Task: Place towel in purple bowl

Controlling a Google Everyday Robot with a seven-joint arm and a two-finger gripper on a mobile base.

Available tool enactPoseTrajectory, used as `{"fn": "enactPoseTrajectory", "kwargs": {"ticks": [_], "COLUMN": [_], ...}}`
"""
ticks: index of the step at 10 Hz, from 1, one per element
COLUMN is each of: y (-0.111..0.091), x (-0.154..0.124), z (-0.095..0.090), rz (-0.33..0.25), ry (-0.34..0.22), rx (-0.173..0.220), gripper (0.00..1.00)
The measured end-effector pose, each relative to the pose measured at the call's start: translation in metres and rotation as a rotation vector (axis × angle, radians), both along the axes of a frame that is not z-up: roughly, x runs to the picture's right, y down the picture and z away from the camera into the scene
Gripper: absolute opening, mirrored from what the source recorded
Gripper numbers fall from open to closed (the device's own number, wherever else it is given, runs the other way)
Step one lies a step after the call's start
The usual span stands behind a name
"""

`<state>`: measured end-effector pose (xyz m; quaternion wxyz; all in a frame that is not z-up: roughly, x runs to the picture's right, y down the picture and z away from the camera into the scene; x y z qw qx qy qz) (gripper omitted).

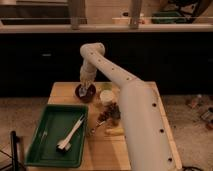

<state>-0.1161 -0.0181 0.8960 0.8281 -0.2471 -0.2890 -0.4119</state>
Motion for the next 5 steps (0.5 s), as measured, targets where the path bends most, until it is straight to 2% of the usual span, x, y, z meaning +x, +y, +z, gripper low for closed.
{"fn": "enactPoseTrajectory", "kwargs": {"ticks": [5], "y": [-0.0048], "x": [-0.002], "z": [-0.0021], "rz": [0.013], "ry": [-0.01], "rx": [0.009], "gripper": [0.8]}}
